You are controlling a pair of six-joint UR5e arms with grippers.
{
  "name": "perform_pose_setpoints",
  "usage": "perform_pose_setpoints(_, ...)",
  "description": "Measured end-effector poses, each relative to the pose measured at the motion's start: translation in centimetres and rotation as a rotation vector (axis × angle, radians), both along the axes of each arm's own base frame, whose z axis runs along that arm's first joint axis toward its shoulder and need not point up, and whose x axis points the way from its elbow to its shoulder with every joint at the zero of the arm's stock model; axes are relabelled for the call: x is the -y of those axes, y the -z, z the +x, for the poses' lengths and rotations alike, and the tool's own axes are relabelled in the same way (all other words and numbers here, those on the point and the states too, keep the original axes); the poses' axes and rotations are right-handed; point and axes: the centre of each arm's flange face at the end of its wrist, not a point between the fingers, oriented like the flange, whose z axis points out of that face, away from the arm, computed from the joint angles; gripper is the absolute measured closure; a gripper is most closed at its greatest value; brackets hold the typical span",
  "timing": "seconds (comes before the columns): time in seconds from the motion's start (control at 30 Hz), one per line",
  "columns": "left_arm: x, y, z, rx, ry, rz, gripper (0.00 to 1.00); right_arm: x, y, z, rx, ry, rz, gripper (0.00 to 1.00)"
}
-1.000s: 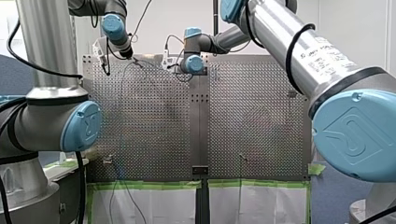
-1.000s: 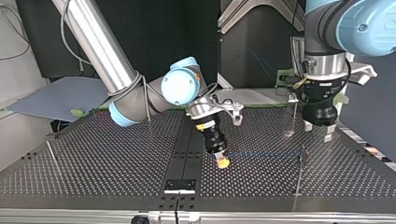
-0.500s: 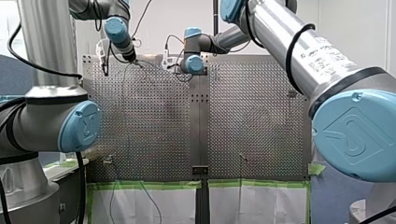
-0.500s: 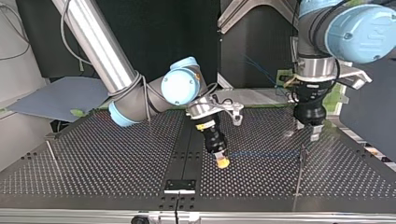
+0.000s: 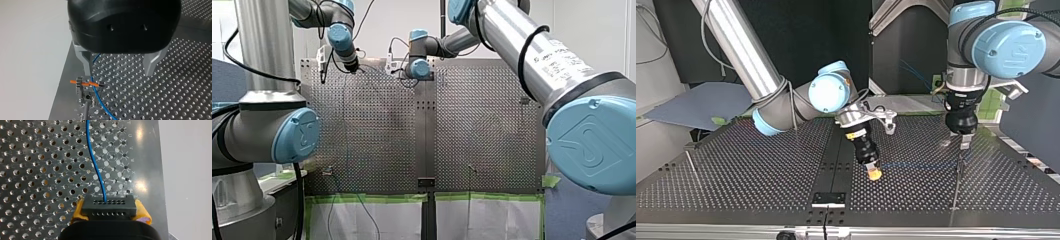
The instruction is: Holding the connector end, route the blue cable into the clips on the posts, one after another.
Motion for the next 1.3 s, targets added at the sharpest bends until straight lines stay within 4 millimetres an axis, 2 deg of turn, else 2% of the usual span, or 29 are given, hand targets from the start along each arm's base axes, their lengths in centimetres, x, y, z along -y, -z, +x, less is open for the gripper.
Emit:
perform_pose_setpoints(0.37, 0.0, -0.7, 0.7, 0.058, 0.005, 0.087, 0.00, 0.1, 0.0, 0.0, 0.000, 0.001, 0.000, 1.00)
perform_pose_setpoints(1.3, 0.1, -1.0, 0.9, 0.086, 0.006, 0.090, 0.00, -0.1, 0.1, 0.1, -0.003, -0.008, 0.001, 1.00)
